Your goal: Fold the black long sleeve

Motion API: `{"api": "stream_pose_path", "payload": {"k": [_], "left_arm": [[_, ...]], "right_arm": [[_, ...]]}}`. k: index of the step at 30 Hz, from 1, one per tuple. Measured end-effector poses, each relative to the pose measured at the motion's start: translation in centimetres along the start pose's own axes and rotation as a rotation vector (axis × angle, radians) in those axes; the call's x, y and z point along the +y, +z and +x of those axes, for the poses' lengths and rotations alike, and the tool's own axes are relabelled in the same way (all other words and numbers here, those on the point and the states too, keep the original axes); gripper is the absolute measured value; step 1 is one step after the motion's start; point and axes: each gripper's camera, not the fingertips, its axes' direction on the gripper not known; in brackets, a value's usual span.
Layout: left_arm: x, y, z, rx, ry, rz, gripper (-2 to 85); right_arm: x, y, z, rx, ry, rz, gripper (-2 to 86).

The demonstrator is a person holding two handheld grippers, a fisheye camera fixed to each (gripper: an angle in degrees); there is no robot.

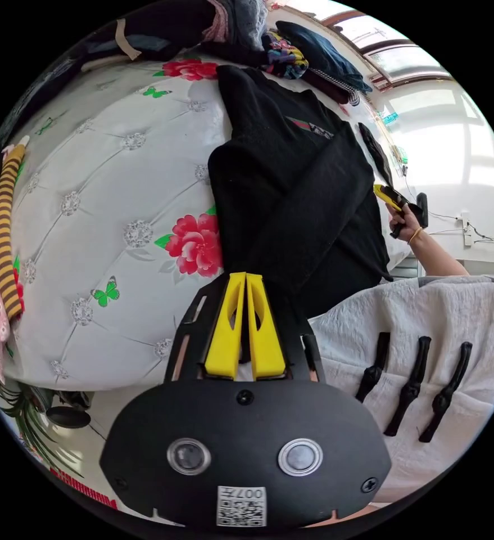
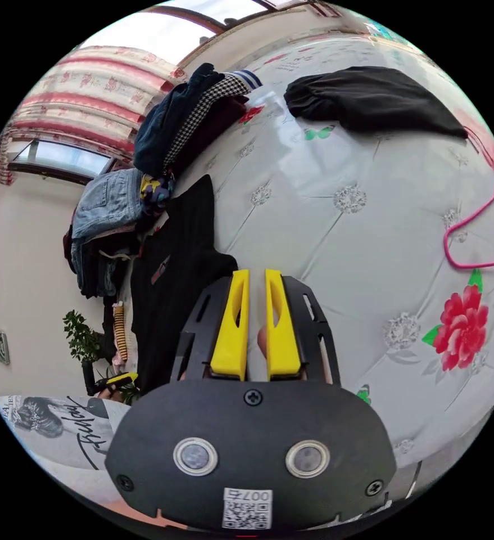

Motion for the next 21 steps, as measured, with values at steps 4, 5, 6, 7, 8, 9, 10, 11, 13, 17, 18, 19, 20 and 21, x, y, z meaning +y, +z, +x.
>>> {"api": "stream_pose_path", "payload": {"k": [4, 5, 6, 7, 8, 9, 10, 11, 13, 17, 18, 19, 20, 21], "left_arm": [[2.6, -2.4, -1.4, 0.055, -0.037, 0.114, 2.8], [3.5, -2.9, -1.8, 0.071, -0.05, 0.143, 3.4], [4.3, -3.2, -2.2, 0.084, -0.059, 0.169, 3.7], [4.7, -3.3, -2.3, 0.095, -0.064, 0.183, 3.8], [5.3, -3.5, -2.6, 0.13, -0.066, 0.214, 3.9], [5.7, -3.6, -2.7, 0.168, -0.054, 0.239, 4.0], [5.8, -3.5, -2.7, 0.179, -0.045, 0.246, 4.0], [5.9, -3.1, -2.5, 0.18, -0.019, 0.239, 3.9], [5.5, -1.3, -2.3, 0.121, 0.01, 0.158, 3.5], [4.8, -0.2, -3.6, 0.103, -0.04, 0.095, 2.4], [5.0, -1.1, -3.5, 0.102, -0.024, 0.133, 3.1], [5.3, -1.8, -3.3, 0.098, -0.001, 0.171, 3.4], [5.9, -3.1, -2.9, 0.081, 0.042, 0.234, 4.0], [6.3, -4.2, -2.5, 0.061, 0.067, 0.266, 4.8]], "right_arm": [[2.8, -4.5, -1.1, 0.043, 0.013, 0.079, 5.3], [4.1, -5.5, -1.6, 0.032, 0.009, 0.058, 5.7], [5.7, -6.3, -2.1, 0.038, 0.0, 0.048, 6.0], [6.6, -6.8, -2.4, 0.045, -0.006, 0.049, 6.1], [8.5, -7.6, -3.1, 0.062, -0.016, 0.047, 6.4], [10.4, -8.2, -3.8, 0.079, -0.024, 0.034, 6.6], [11.4, -8.4, -4.1, 0.088, -0.028, 0.026, 6.6], [13.3, -8.9, -4.7, 0.11, -0.036, 0.013, 6.8], [16.2, -9.7, -5.6, 0.15, -0.043, 0.006, 7.1], [20.9, -10.9, -6.6, 0.187, -0.022, -0.035, 7.4], [21.7, -11.5, -6.9, 0.188, -0.022, -0.024, 7.5], [22.1, -11.8, -7.1, 0.19, -0.024, -0.016, 7.6], [22.5, -12.3, -7.5, 0.192, -0.033, -0.003, 7.7], [22.7, -12.6, -8.1, 0.19, -0.051, 0.002, 7.7]]}}
